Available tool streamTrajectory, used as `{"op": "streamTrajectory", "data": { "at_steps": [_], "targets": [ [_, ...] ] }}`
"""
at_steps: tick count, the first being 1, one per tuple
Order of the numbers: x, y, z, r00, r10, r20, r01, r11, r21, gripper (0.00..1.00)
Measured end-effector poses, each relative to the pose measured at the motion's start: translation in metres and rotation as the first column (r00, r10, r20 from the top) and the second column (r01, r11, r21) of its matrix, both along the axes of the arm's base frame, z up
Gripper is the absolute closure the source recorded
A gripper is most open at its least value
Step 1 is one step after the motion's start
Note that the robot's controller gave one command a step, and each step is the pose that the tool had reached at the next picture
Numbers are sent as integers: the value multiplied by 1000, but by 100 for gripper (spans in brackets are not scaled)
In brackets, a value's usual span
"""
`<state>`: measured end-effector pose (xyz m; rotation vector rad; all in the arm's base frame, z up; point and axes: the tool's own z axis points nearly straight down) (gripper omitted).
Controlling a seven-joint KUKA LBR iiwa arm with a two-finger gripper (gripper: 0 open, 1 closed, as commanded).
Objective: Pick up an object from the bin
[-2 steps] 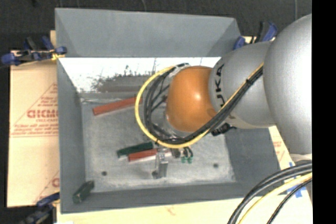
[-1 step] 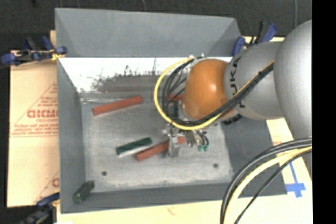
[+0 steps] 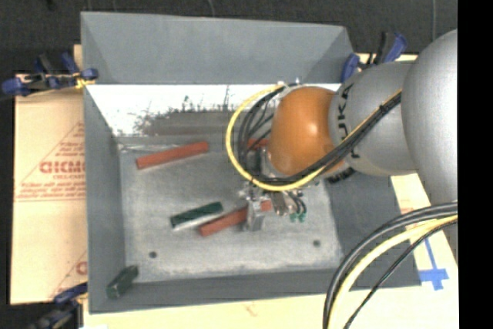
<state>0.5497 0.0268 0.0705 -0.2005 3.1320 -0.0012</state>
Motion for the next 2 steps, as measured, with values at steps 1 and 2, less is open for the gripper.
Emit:
{"op": "streamTrajectory", "data": {
  "at_steps": [1,2],
  "targets": [
    [-51,23,133,913,408,-2,-408,913,0,100],
    [-58,27,157,885,466,3,-466,885,-1,100]
  ]
}}
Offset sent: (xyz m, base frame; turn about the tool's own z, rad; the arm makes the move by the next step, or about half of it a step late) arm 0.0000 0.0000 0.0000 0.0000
